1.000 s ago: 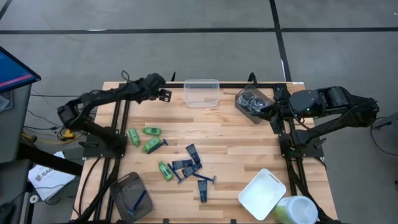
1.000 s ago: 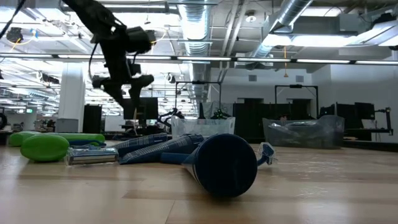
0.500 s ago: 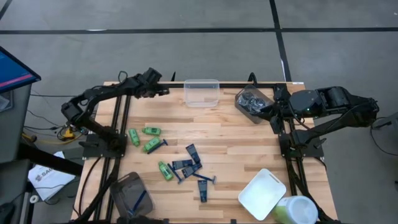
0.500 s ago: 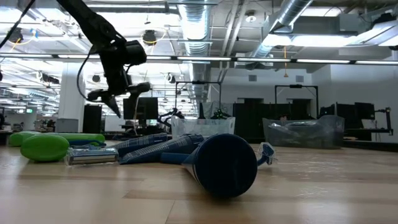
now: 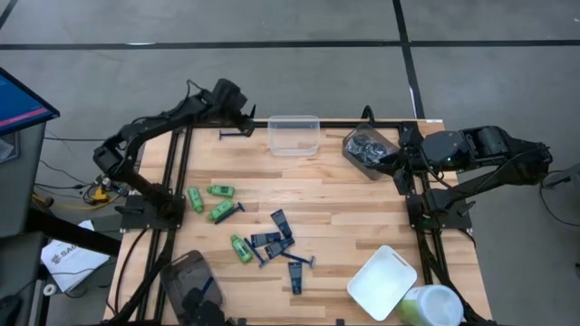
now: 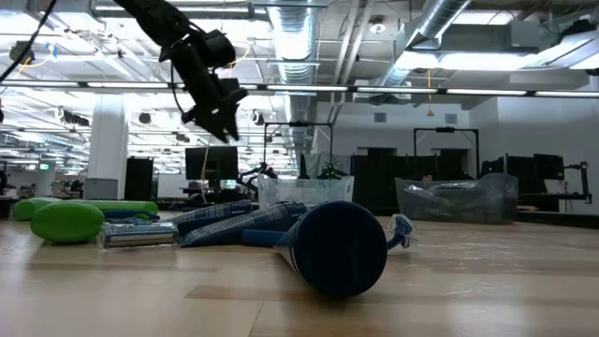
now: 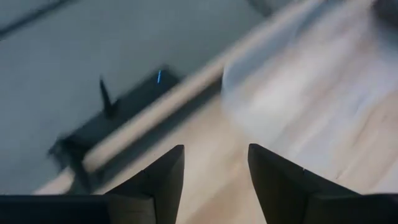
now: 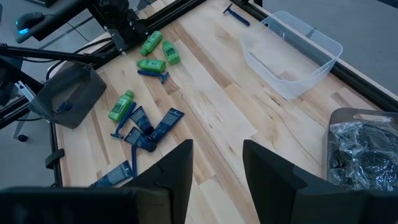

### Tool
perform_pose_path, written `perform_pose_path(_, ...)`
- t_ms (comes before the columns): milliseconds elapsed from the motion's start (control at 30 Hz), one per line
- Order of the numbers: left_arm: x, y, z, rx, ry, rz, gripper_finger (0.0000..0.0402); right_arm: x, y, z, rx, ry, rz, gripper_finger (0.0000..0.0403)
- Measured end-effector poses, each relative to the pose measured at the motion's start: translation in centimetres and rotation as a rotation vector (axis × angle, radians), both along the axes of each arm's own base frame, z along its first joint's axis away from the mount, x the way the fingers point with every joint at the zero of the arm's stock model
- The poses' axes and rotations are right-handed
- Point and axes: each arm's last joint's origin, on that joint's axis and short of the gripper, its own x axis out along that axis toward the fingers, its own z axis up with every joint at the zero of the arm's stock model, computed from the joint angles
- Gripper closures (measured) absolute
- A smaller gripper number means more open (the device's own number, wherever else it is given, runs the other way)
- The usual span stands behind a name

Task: Pick & Place Travel size toiletries
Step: Put the blue razor into the bottom black bin

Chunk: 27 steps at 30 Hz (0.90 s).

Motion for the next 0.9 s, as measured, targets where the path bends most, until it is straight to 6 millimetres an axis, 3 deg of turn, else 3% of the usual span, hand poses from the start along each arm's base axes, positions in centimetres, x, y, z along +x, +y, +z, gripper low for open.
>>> perform_pose_path(200, -1.9, 1.6, -1.8, -0.092, 0.229, 0.132, 0.0229, 0.7, 0.1, -0.3, 0.002, 0.021, -0.005, 0.0269)
perform_pose_path(467, -4.8, 3.4, -2.8, -0.215, 0.196, 0.446, 0.0229, 2.0, 0.3, -0.8, -0.007, 0.063, -0.002, 0.0269)
perform_pose_path(900, -5.8, 2.1, -5.9, -0.363, 0.165, 0.598, 0.0229, 2.5, 0.3, -1.0, -0.046, 0.091, 0.026, 0.0269)
